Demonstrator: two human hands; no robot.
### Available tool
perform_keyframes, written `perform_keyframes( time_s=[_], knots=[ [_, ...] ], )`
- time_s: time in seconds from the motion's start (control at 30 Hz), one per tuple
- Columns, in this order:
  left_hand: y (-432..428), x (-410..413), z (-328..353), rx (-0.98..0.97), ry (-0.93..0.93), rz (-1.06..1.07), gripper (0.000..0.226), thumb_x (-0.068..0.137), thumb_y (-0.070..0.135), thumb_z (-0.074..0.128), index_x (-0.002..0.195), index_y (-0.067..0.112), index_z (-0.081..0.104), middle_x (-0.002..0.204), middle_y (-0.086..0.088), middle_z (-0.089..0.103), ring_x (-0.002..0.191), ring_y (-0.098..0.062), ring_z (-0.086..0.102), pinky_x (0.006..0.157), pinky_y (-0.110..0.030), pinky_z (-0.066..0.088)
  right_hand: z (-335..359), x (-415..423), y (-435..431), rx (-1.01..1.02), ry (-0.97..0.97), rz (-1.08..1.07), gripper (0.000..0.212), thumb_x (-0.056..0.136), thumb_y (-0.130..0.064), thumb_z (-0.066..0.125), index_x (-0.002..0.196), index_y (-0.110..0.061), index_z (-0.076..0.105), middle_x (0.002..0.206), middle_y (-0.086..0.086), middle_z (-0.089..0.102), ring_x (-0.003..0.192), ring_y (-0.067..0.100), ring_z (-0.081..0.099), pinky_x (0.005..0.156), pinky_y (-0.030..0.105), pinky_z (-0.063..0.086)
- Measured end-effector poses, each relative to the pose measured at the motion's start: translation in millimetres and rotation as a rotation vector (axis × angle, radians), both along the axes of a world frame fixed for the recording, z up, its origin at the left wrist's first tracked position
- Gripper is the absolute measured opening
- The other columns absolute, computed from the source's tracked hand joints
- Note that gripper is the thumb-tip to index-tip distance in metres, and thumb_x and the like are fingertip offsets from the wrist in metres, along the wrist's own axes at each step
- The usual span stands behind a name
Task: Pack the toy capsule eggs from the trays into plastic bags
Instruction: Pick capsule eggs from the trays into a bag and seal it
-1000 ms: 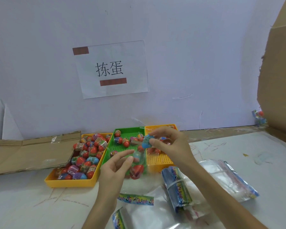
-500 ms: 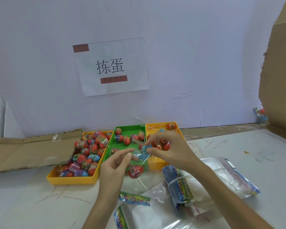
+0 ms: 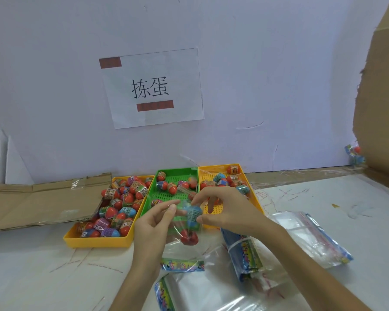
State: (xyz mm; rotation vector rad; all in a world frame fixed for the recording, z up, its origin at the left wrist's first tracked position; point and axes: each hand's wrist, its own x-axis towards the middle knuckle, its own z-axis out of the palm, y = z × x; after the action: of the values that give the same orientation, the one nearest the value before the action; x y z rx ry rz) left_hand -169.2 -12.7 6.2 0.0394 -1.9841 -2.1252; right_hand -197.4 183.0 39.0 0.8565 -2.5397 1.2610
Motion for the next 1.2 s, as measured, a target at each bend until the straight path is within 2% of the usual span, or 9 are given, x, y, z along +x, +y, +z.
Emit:
perform_keyframes(
  time_s=[0.13,0.3,0.43,0.57,0.73,0.97,1.03,1.13,1.2],
  knots=[
    [-2.4,-0.5,1.6,-0.010,-0.050,-0.077,0.017,0.096,0.025,0.066,0.110,0.030,0.074,0.095,0.003,0.080,0.085,-0.015,0.077,0.062,-0.025,0.060,-4.1,-2.4,-3.4,-0.024,0.041,-0.050,0.010,0.081,-0.024,0.082,0.084,-0.029,0.073,0.090,-0.022,0.070,0.074,0.007,0.063,0.069,0.017,0.050],
    [-2.2,0.7,1.3,-0.058,-0.205,-0.241,0.052,0.072,0.049,0.074,0.121,0.032,0.072,0.110,0.007,0.078,0.102,-0.017,0.074,0.086,-0.039,0.062,-5.2,-1.0,-6.6,-0.069,0.070,-0.081,0.015,0.081,-0.026,0.082,0.077,-0.033,0.070,0.079,-0.023,0.068,0.067,0.005,0.057,0.063,0.013,0.044],
    [-1.8,3.4,5.7,0.001,-0.273,-0.338,0.050,0.079,0.048,0.071,0.125,0.027,0.071,0.120,0.004,0.075,0.112,-0.021,0.071,0.101,-0.047,0.054,-4.7,0.1,-6.4,-0.093,0.056,-0.072,0.016,0.083,-0.021,0.081,0.078,-0.031,0.069,0.073,-0.026,0.064,0.065,0.001,0.054,0.063,0.011,0.042],
    [-4.9,4.0,4.7,0.001,-0.245,-0.421,0.056,0.078,0.034,0.078,0.132,0.029,0.063,0.118,0.000,0.076,0.106,-0.022,0.074,0.088,-0.039,0.060,-2.9,1.2,-5.1,-0.095,0.025,-0.018,0.015,0.085,-0.015,0.078,0.080,-0.026,0.069,0.076,-0.023,0.065,0.063,0.001,0.052,0.064,0.011,0.043],
    [-2.2,3.9,3.1,-0.070,-0.191,-0.448,0.064,0.068,0.013,0.085,0.125,0.029,0.062,0.108,-0.001,0.078,0.091,-0.024,0.076,0.070,-0.029,0.060,-1.7,1.8,-2.6,-0.037,0.030,0.003,0.023,0.089,-0.012,0.071,0.084,-0.034,0.069,0.076,-0.031,0.063,0.063,0.001,0.051,0.063,0.012,0.043],
    [-1.7,4.8,0.4,-0.207,-0.208,-0.421,0.027,0.087,0.003,0.076,0.111,0.014,0.071,0.093,-0.007,0.080,0.082,-0.021,0.077,0.068,-0.022,0.058,-1.7,2.1,-3.8,-0.024,0.039,0.028,0.013,0.086,-0.011,0.071,0.089,-0.023,0.074,0.076,-0.032,0.062,0.065,0.002,0.050,0.063,0.014,0.043],
    [-1.3,4.6,0.4,-0.250,-0.175,-0.405,0.022,0.086,0.003,0.077,0.105,0.013,0.073,0.088,-0.008,0.079,0.075,-0.018,0.076,0.064,-0.020,0.056,-1.0,2.4,-0.2,0.013,0.003,0.057,0.015,0.086,-0.017,0.072,0.096,-0.026,0.074,0.077,-0.030,0.063,0.064,0.005,0.051,0.060,0.022,0.046],
    [-1.3,4.2,1.0,-0.260,-0.142,-0.397,0.021,0.085,0.003,0.078,0.103,0.012,0.074,0.087,-0.011,0.079,0.074,-0.019,0.076,0.062,-0.020,0.056,1.6,4.1,1.5,0.051,-0.075,0.080,0.022,0.085,-0.019,0.074,0.103,-0.032,0.073,0.091,-0.007,0.071,0.069,0.027,0.056,0.068,0.047,0.051],
    [-1.6,4.3,0.7,-0.274,-0.120,-0.405,0.020,0.084,0.006,0.080,0.102,0.012,0.074,0.087,-0.013,0.078,0.074,-0.021,0.077,0.063,-0.022,0.057,2.4,4.7,1.5,0.058,-0.086,0.095,0.024,0.086,-0.017,0.074,0.104,-0.034,0.072,0.097,-0.016,0.069,0.071,0.029,0.056,0.067,0.046,0.051]
  ],
)
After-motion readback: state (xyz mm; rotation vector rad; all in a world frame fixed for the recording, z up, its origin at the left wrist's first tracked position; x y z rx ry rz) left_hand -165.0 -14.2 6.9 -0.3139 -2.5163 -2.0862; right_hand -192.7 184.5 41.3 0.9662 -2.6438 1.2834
